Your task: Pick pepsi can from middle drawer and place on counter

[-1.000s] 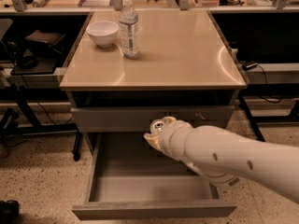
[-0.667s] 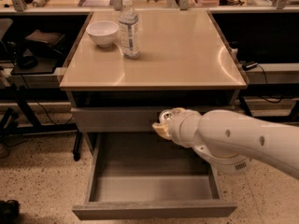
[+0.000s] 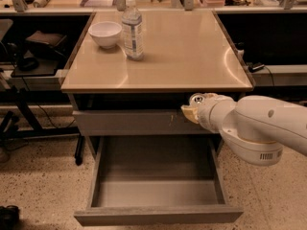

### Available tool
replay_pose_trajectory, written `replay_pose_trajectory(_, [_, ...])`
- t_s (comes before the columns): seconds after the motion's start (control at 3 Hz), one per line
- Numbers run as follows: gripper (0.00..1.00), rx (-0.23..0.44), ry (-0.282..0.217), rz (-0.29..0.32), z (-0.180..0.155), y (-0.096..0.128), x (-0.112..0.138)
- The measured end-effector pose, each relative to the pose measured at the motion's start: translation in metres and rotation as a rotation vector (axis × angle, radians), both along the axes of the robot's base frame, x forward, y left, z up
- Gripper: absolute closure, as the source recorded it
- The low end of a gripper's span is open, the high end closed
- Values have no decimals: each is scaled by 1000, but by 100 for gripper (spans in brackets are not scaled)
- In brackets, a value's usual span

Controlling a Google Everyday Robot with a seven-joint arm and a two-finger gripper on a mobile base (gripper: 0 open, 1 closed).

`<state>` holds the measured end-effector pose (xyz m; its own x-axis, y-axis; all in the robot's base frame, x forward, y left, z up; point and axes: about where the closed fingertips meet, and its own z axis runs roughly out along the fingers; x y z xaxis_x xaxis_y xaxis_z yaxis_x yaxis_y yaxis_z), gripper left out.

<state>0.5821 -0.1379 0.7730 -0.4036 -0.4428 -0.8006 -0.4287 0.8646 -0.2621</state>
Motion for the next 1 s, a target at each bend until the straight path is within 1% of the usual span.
replay_pose_trajectory(0.33, [100,-66,-57,2,21,-18,-14])
replay_pose_trajectory(0.67, [100,-145,-193,-87,95,-67,-50])
replay_pose_trajectory(1.0, [100,-139,-312,-162,182,-85,-55])
